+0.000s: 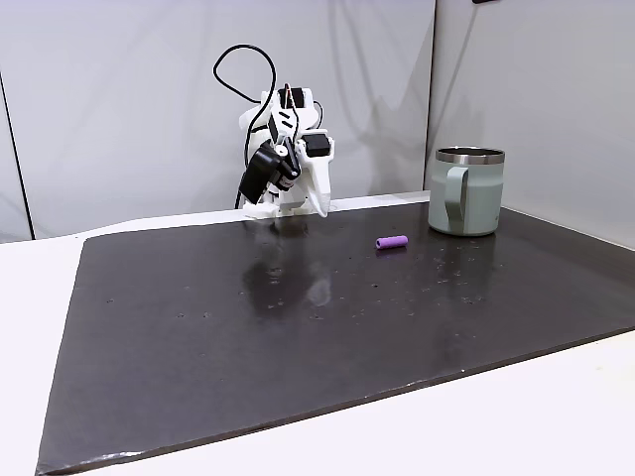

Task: Grasp a pengrip and put it in the cup.

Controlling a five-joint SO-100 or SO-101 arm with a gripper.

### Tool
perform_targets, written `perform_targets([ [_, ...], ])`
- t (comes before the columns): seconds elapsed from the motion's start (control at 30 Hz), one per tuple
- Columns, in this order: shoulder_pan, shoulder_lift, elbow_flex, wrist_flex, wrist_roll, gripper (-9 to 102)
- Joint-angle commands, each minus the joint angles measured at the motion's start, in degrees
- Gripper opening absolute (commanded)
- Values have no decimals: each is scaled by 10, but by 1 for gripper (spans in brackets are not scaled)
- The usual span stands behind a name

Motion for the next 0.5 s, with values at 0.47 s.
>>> perform_targets([
  [0.47,-34,6,-50,-38,-53,0],
])
